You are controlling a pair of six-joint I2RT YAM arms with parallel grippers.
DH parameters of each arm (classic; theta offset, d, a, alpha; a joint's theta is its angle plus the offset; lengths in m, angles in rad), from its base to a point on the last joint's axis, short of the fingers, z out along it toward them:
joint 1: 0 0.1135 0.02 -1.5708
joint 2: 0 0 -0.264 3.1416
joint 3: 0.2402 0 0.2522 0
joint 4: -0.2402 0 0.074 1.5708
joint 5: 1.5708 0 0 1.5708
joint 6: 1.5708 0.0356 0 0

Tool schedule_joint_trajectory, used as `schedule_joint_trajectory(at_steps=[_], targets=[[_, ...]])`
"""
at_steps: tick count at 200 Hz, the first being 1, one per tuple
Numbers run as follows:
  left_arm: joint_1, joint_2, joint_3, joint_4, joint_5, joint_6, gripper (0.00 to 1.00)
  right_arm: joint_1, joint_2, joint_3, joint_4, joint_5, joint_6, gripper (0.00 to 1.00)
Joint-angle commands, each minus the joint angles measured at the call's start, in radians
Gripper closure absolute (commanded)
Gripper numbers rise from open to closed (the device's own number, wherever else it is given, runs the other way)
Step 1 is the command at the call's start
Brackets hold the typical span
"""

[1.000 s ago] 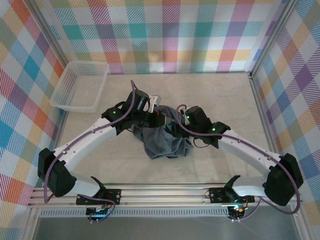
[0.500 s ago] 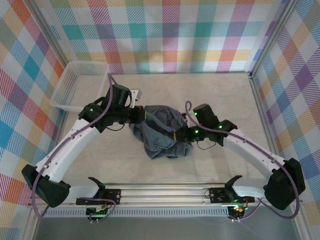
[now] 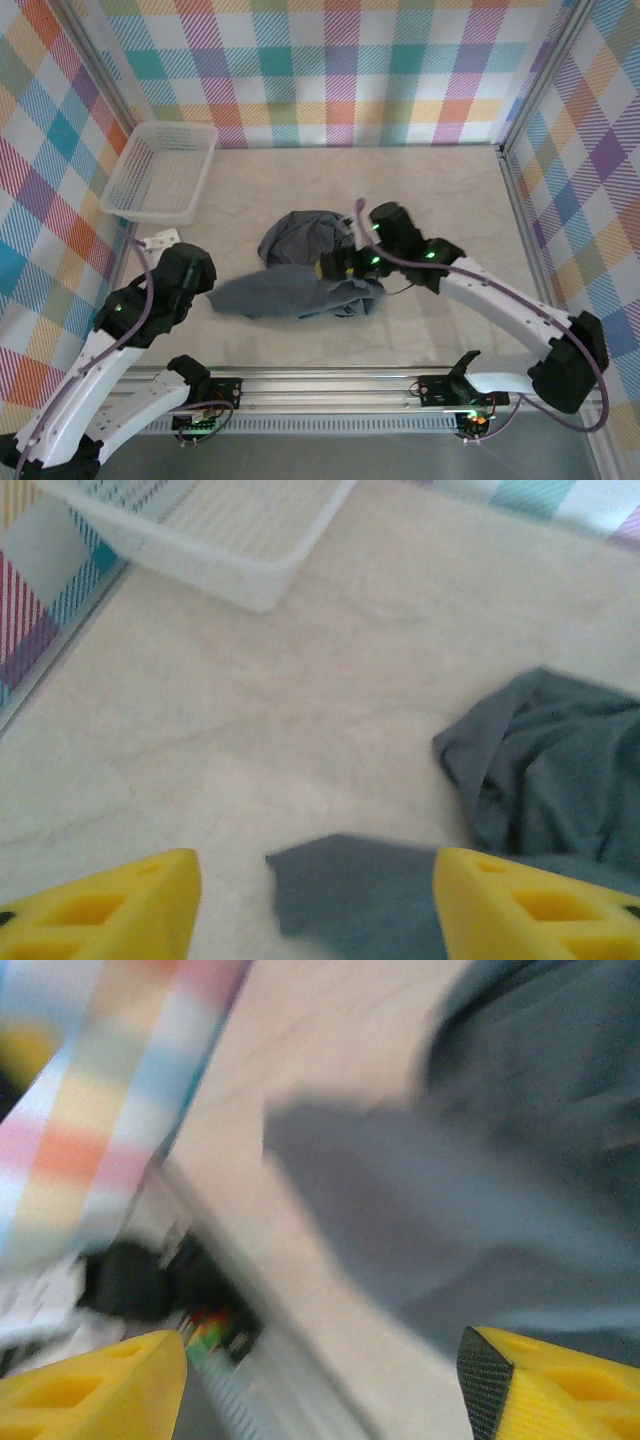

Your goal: Fold the inside-out t-shirt

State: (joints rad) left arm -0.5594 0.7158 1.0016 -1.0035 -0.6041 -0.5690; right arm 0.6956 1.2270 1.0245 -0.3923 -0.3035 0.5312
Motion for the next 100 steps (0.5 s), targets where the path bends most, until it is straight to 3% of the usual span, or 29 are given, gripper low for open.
schedule_joint_trajectory(at_steps=[1,21,32,46,68,78,100], targets=[[0.007,0.086,0.037,0.182,0.147,0.053,0.32,-0.107,0.057,-0.019,-0.091,0.299,0.042,0.27],[0.006,0.308,0.123,0.303,0.53,0.072,0.31,-0.15,0.186,0.012,-0.051,0.328,-0.033,0.24],[0.0,0.449,0.165,0.35,0.675,0.07,0.31,-0.155,0.273,0.05,-0.015,0.321,-0.084,0.22],[-0.008,0.619,0.223,0.372,0.74,0.09,0.27,-0.162,0.388,0.119,0.012,0.292,-0.128,0.2],[-0.008,0.838,0.308,0.396,0.729,0.162,0.22,-0.161,0.563,0.229,0.033,0.274,-0.153,0.22],[-0.008,0.942,0.349,0.398,0.76,0.196,0.21,-0.164,0.617,0.267,0.043,0.278,-0.161,0.32],[-0.012,1.135,0.417,0.426,0.907,0.234,0.22,-0.178,0.662,0.328,0.017,0.241,-0.159,0.81]])
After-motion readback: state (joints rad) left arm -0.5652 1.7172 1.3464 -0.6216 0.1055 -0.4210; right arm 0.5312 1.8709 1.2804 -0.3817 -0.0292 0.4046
